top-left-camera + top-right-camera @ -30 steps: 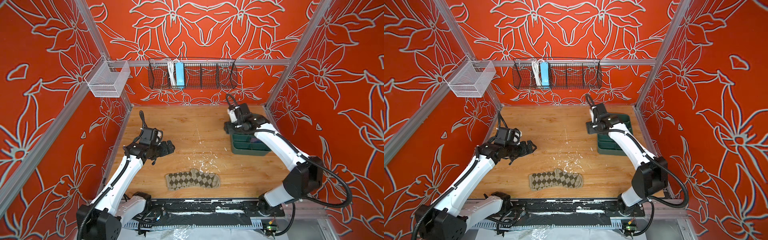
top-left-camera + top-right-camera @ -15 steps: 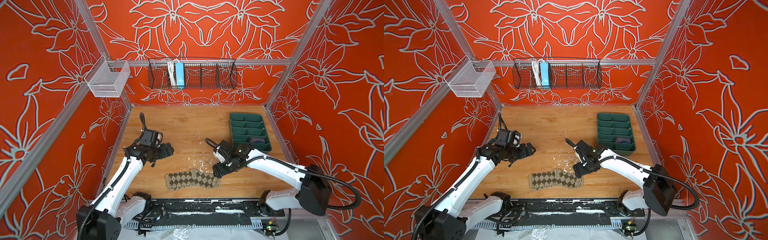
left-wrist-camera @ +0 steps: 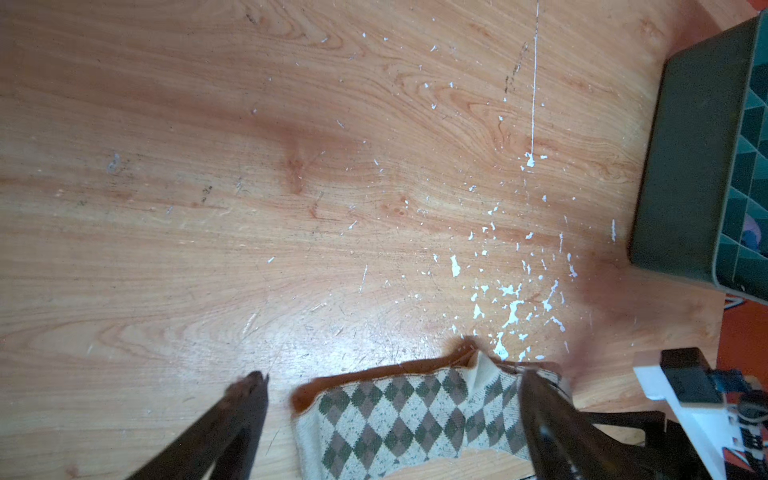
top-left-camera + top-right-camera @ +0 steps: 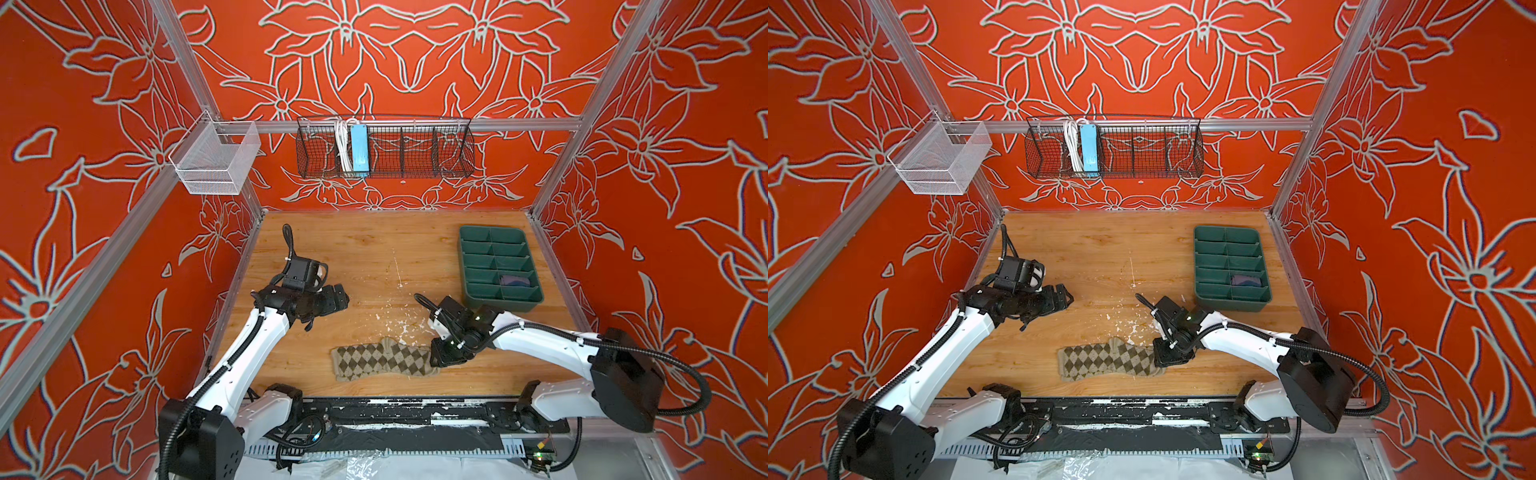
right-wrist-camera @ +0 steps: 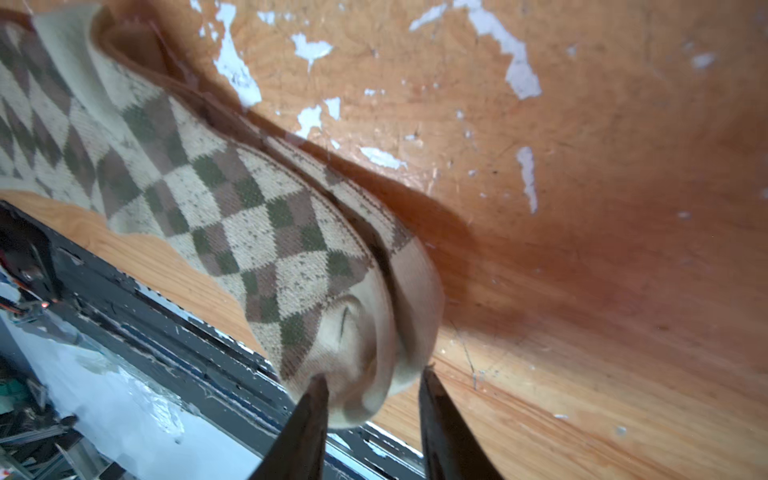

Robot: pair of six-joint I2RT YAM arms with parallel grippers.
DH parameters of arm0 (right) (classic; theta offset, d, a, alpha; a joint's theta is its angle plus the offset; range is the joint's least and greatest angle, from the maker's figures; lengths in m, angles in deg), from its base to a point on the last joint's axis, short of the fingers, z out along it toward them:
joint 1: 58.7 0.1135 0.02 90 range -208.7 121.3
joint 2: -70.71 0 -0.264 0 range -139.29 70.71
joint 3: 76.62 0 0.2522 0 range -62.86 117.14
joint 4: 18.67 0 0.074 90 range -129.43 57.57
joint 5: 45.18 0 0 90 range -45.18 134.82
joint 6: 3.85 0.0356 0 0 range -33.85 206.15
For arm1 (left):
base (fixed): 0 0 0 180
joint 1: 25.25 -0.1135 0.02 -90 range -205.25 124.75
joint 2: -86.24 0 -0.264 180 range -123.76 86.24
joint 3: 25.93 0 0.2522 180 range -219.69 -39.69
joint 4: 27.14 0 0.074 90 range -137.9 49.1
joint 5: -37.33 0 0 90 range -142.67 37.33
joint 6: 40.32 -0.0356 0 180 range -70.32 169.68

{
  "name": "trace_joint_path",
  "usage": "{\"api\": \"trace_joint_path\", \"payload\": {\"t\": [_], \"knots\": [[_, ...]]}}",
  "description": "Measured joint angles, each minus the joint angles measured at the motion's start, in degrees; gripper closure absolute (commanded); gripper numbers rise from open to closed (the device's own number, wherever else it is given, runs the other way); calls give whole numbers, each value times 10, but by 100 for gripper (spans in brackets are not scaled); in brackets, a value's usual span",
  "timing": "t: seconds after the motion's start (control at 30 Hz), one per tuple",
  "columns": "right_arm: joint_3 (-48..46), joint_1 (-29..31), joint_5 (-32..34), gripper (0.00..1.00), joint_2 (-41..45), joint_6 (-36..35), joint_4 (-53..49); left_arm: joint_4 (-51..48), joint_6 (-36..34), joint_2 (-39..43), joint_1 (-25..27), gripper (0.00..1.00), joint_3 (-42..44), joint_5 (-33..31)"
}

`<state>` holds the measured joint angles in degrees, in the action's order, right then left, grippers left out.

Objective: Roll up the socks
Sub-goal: 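Grasp the cuff end of the argyle sock with the right gripper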

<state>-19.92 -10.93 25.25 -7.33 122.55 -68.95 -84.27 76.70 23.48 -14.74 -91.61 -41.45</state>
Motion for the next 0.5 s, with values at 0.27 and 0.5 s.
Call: {"api": "trace_joint_path", "payload": {"t": [0.27,0.5], "knots": [[-5,0,2,74,-41,5,17,6,0,-3,0,6,0,0],[25,0,42,93,-75,-26,-12,7,-2,-4,0,6,0,-2]]}}
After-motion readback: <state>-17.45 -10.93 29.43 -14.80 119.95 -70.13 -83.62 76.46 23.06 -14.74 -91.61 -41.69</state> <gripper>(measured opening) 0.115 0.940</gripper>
